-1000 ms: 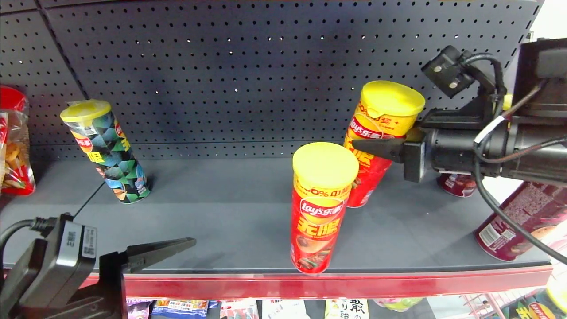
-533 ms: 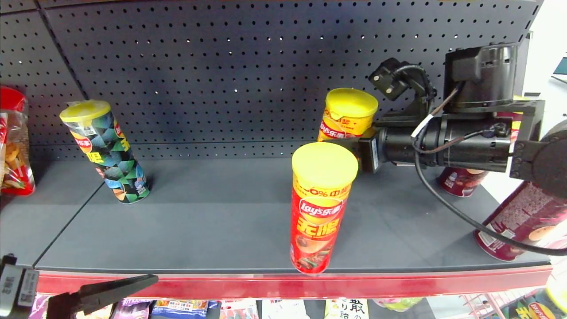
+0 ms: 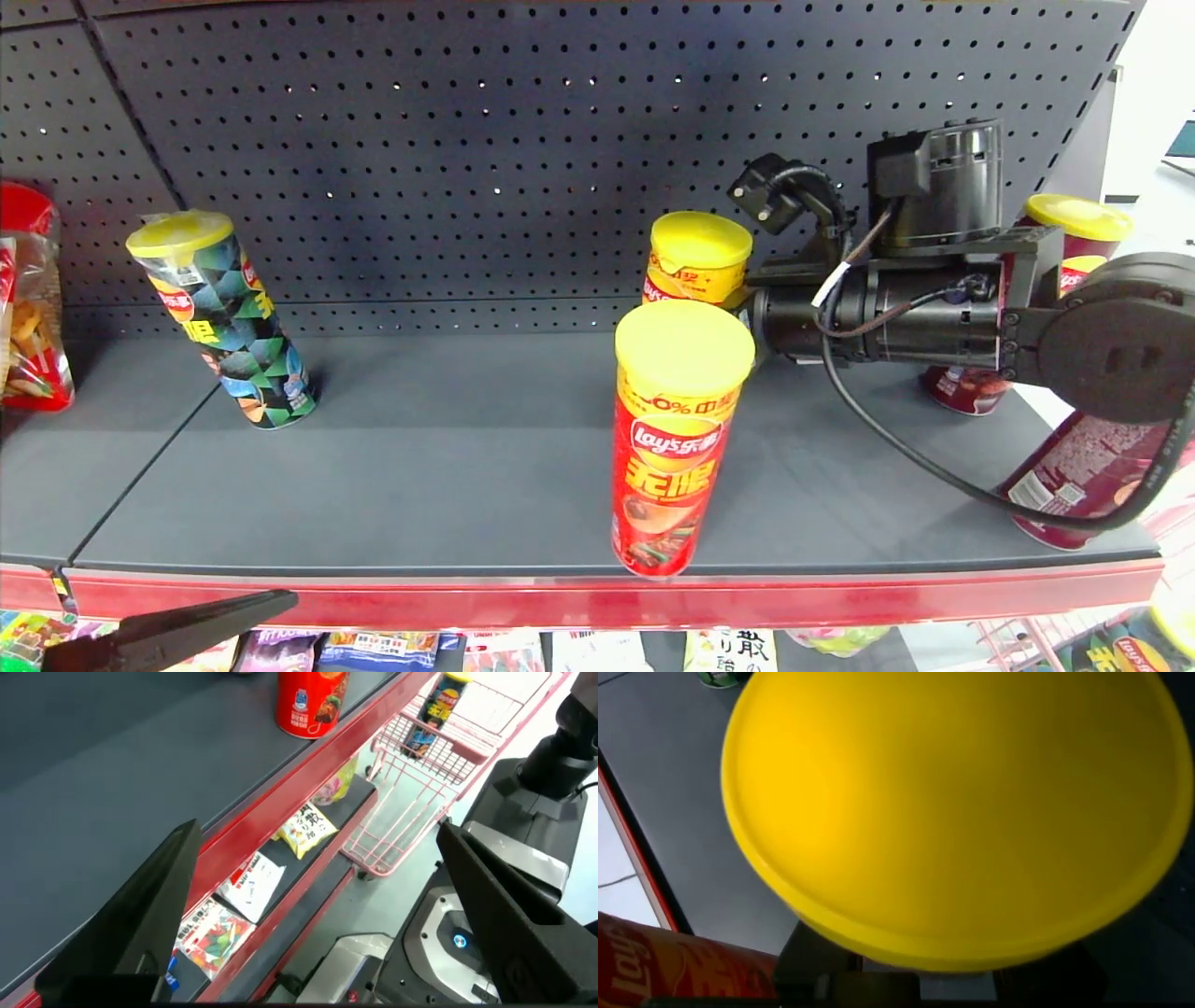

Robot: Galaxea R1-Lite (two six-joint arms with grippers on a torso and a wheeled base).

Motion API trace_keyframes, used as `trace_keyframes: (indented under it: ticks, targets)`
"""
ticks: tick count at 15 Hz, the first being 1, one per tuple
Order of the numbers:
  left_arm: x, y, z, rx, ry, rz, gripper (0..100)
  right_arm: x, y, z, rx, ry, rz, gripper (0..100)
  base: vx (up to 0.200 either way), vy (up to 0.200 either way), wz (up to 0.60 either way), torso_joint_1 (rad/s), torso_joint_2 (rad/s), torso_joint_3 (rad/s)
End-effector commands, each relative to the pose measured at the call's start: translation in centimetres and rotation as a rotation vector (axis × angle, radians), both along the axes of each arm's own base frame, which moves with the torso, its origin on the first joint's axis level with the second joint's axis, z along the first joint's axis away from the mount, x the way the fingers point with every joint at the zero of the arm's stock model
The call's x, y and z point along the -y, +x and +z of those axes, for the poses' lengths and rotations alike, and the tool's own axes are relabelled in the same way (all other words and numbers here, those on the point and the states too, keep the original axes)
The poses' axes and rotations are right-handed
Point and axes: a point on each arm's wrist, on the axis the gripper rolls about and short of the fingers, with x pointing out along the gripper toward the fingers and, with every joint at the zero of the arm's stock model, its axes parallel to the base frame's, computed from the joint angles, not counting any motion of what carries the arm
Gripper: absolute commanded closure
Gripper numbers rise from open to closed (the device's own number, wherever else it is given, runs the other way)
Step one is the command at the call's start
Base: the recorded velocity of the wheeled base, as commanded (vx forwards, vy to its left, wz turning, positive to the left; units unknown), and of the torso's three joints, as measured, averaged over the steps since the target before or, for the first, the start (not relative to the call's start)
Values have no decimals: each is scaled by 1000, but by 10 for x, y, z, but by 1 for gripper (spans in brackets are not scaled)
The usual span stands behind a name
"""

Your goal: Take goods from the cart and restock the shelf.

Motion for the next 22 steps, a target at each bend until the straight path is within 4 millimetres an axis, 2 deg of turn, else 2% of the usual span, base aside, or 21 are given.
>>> trace_keyframes:
  ticks: [1,15,16,19,22]
  targets:
    - [0,0,0,0,0,-1,0,-1,1,-4,-9,-6,1,100,0,0,0,0,0,0]
    - [1,1,-1,-11,6,-7,0,-6,1,-4,-30,20,0,100,0,0,0,0,0,0]
    - [1,1,-1,-11,6,-9,0,-6,1,-4,-29,19,1,0,0,0,0,0,0,0]
    - [2,2,-1,-15,9,-9,0,-3,-3,-1,-26,24,-5,0,0,0,0,0,0,0]
    - [8,9,1,-36,24,-13,0,11,-22,8,-11,23,-30,0,0,0,0,0,0,0]
